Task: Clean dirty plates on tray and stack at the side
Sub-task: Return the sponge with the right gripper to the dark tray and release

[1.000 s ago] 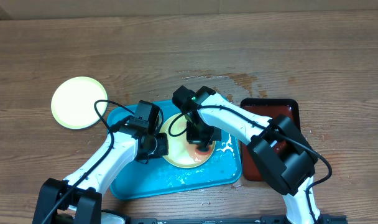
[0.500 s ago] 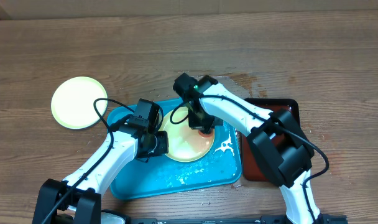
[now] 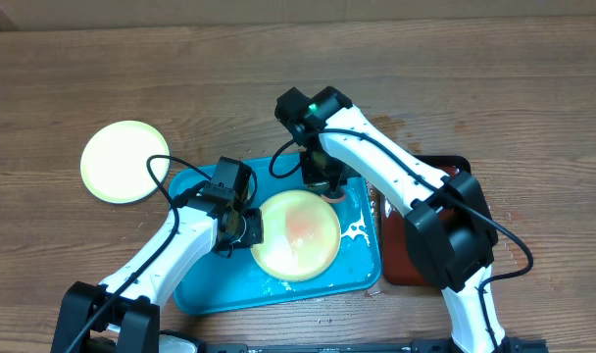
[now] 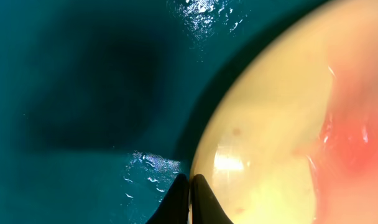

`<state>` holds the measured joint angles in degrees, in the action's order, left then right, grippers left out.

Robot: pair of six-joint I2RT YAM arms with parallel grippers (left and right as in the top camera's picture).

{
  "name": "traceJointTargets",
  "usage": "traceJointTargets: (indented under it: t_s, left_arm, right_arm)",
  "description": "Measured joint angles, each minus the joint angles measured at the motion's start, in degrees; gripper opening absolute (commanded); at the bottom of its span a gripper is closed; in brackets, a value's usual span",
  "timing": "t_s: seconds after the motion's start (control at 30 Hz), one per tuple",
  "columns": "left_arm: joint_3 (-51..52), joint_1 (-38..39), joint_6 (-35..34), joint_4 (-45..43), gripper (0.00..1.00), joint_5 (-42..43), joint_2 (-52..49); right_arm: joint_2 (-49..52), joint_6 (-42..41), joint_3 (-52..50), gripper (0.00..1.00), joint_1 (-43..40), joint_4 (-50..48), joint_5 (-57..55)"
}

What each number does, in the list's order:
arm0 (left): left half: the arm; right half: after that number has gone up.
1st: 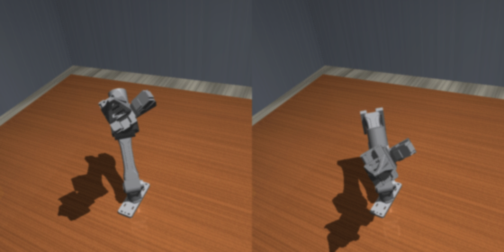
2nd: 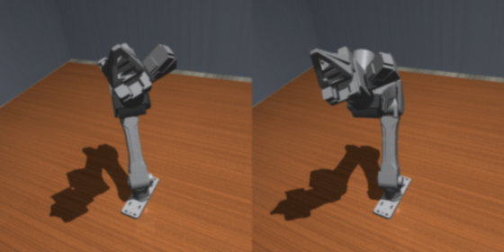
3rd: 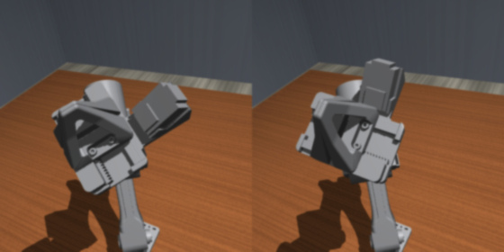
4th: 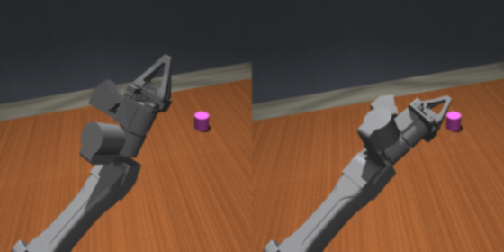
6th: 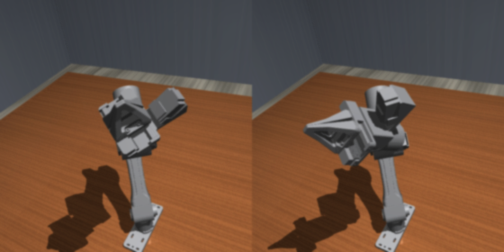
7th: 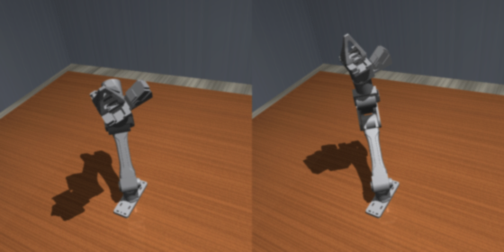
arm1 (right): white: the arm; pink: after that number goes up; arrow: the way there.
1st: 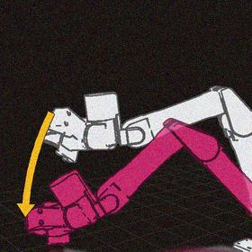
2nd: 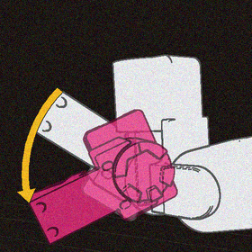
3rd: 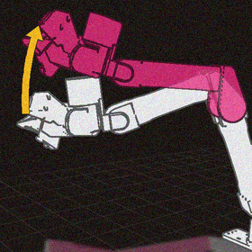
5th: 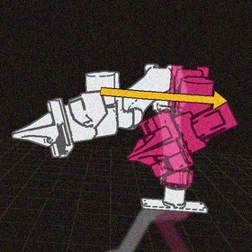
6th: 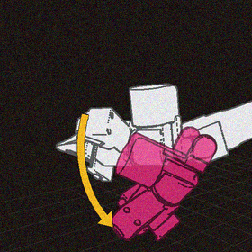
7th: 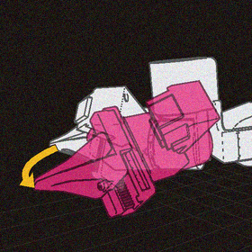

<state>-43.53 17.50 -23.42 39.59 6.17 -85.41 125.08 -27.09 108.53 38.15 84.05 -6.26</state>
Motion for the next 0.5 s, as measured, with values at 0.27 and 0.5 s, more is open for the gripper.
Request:
traceJointTargets:
  t_s: [0.27, 0.5]
  left_arm:
    - [0.0, 0.0, -0.42, -0.33, 0.04, -0.26, 0.0]
    - [0.0, 0.0, -0.59, -0.35, 0.04, -0.28, 0.0]
  right_arm:
    - [-0.57, -2.12, 0.11, 0.04, -1.53, 6.45, -0.17]
    - [-1.55, -4.26, 0.11, 0.04, -11.02, 7.3, -0.17]
